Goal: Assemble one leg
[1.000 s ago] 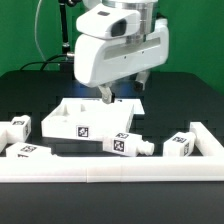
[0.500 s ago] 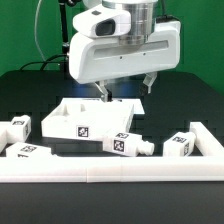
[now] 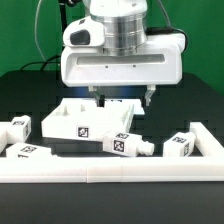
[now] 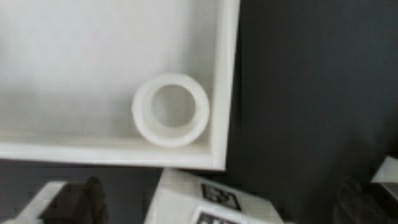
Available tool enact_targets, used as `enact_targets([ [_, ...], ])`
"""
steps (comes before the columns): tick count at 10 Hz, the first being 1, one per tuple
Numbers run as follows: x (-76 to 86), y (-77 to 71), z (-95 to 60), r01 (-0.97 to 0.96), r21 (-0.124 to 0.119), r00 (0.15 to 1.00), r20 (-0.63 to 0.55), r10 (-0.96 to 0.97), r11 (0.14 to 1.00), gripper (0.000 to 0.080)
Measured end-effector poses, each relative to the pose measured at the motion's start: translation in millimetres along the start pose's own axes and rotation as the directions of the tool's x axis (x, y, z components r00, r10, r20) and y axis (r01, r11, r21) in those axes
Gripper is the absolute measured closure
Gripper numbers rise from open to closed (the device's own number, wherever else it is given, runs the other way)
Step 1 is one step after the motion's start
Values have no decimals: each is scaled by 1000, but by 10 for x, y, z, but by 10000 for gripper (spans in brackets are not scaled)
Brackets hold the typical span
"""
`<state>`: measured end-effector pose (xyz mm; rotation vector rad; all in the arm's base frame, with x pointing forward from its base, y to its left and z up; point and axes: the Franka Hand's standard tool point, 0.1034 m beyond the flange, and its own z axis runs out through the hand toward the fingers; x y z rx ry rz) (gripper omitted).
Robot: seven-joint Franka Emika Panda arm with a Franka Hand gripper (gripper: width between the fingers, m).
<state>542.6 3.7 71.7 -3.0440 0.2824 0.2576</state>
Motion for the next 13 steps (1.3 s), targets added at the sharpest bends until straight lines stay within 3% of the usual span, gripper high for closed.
enact_targets([
  [2, -10, -22, 23, -99, 2, 995, 4, 99, 995, 150],
  [3, 7, -52, 28, -219, 15, 976, 11, 219, 976, 150],
  [6, 442, -225, 1, -458, 72, 888, 12, 459, 886, 150],
  [8, 575, -401, -39, -551, 99, 832, -14, 555, 829, 150],
  [12, 561, -415, -19, -563, 99, 824, -9, 567, 820, 150],
  [13, 591, -505, 17, -537, 96, 841, -15, 541, 838, 150],
])
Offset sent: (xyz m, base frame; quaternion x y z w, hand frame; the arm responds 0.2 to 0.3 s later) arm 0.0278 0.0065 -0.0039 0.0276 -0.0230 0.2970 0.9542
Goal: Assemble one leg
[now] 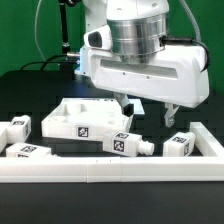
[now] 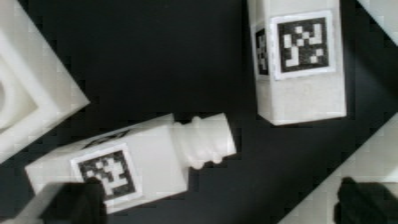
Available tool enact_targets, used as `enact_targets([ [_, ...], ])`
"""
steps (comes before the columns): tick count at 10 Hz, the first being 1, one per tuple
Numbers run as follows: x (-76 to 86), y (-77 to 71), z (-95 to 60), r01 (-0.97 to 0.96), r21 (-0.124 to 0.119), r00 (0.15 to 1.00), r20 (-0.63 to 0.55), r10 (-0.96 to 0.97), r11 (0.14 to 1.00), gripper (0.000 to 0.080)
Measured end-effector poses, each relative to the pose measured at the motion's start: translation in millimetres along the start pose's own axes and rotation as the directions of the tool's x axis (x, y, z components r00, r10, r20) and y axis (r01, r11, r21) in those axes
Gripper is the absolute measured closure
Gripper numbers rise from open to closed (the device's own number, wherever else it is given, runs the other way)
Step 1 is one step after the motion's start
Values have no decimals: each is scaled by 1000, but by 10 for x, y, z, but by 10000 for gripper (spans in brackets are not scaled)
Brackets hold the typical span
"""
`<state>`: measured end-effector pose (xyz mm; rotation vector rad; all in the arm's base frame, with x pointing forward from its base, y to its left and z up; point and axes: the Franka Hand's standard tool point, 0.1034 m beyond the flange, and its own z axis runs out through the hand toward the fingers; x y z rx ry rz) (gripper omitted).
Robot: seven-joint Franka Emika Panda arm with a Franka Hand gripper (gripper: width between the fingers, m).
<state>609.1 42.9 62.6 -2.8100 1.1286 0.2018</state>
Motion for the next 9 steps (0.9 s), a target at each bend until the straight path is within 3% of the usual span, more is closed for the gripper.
enact_targets([
  [1, -9, -149, 25, 44, 9, 999, -8, -44, 999, 150],
  [2, -15, -191, -14, 69, 5, 996, 55, -69, 998, 150],
  [3, 33, -165, -25, 70, 5, 993, 91, -70, 998, 150],
  [5, 16, -47, 2, 80, -29, 970, 232, -71, 996, 150],
  [9, 22, -42, 99, 141, -66, 892, 440, -98, 988, 150],
])
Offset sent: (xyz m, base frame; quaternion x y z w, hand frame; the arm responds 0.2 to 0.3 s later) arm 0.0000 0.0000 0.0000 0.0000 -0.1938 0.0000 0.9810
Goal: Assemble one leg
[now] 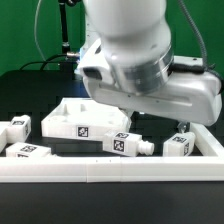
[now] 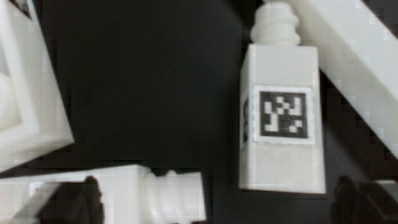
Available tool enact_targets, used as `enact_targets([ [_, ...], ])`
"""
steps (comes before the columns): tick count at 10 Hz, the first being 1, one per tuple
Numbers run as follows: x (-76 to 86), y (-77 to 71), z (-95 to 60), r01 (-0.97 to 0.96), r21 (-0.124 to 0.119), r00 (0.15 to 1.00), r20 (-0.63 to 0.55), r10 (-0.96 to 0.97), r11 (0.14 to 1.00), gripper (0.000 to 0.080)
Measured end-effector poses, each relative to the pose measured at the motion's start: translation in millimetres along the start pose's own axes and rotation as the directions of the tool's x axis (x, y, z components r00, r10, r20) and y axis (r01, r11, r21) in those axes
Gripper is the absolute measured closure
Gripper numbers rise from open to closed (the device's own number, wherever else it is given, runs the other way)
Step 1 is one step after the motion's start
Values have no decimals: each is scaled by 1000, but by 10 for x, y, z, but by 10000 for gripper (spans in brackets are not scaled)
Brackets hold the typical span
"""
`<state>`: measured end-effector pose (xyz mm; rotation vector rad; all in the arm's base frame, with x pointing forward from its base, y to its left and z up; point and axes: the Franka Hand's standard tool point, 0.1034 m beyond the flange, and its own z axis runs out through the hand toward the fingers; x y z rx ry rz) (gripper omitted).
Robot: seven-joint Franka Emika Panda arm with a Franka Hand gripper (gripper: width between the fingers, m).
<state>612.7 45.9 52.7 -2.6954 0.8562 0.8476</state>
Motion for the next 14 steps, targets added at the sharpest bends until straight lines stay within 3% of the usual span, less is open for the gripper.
enact_targets([
  [2, 120, -33, 25, 5, -9, 998, 69, -5, 1000, 150],
  [4, 95, 104, 92, 19, -42, 981, 195, -10, 999, 150],
  [5, 167, 62, 86, 24, -32, 985, 172, -18, 999, 150],
  [8, 70, -213, 51, 84, -18, 991, 111, -82, 996, 150],
  [12, 54, -238, 65, 86, -22, 990, 111, -84, 996, 150],
  [14, 35, -226, 193, 72, -39, 987, 147, -65, 997, 150],
])
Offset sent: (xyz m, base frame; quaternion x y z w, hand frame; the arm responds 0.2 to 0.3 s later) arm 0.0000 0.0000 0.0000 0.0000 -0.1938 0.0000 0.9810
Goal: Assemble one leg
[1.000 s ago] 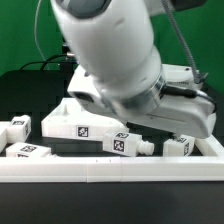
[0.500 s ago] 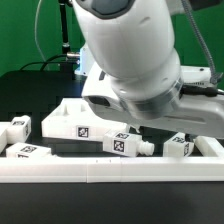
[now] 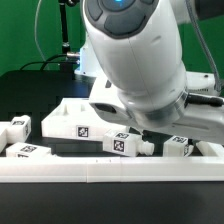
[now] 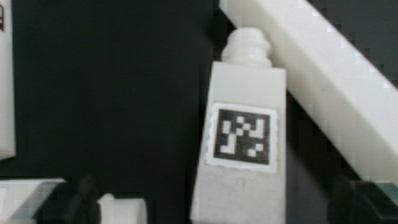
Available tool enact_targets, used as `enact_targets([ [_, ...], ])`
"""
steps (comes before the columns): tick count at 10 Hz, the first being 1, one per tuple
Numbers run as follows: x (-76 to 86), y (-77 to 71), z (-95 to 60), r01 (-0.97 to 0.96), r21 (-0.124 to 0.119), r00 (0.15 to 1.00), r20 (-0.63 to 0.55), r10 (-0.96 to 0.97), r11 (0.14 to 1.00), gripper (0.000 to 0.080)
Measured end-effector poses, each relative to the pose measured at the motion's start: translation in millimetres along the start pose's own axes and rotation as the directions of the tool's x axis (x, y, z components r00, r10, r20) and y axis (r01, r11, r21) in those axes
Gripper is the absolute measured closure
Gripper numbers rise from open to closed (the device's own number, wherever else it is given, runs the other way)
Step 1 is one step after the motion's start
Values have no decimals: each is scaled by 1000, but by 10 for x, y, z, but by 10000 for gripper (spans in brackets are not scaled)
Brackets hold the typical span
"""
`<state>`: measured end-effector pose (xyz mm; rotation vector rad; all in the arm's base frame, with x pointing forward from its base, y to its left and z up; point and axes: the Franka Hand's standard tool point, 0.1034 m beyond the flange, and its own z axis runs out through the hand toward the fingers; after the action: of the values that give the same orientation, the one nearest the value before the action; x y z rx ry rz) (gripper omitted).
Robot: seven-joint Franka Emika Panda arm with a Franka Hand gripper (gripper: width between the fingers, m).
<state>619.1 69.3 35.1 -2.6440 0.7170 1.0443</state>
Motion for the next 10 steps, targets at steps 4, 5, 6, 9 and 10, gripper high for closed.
enact_targets([
  [4, -187, 190, 60, -15, -26, 995, 101, 18, 1000, 150],
  [5, -161, 189, 87, -16, -29, 994, 105, 19, 999, 150],
  [6, -148, 153, 70, -12, -25, 996, 89, 14, 1000, 150],
  [9, -147, 61, 110, -9, -29, 997, 75, 12, 1000, 150],
  [10, -133, 7, 140, -8, -29, 998, 61, 10, 1000, 150],
])
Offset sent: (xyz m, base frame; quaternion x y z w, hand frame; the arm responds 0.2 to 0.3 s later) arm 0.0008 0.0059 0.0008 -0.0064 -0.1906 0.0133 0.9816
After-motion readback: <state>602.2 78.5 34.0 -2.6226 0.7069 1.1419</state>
